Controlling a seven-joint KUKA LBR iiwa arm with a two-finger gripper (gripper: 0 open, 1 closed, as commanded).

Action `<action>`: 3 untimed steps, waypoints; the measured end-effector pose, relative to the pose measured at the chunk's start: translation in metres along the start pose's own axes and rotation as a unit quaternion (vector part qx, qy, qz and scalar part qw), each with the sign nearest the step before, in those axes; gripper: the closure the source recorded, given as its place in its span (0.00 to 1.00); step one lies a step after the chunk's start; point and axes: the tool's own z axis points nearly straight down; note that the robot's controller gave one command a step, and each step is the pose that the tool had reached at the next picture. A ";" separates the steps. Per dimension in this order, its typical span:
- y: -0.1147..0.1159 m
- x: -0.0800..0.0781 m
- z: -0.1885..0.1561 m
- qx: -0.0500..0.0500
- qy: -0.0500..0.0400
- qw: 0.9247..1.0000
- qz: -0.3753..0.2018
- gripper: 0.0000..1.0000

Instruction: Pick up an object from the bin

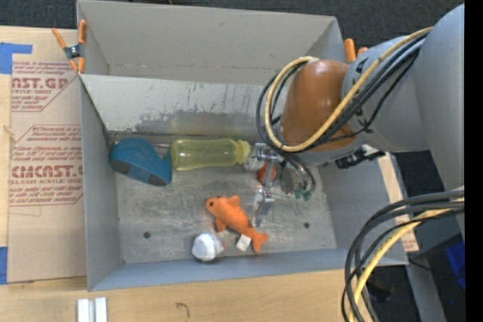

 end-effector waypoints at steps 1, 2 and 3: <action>0.018 0.014 0.018 0.000 0.002 1.000 -0.002 0.00; 0.035 0.028 0.002 0.001 0.002 1.000 -0.009 0.00; 0.102 0.052 0.032 0.000 0.001 0.999 -0.036 0.00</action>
Offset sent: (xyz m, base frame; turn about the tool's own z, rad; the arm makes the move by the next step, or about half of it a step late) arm -0.0389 0.0623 -0.0023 -0.0399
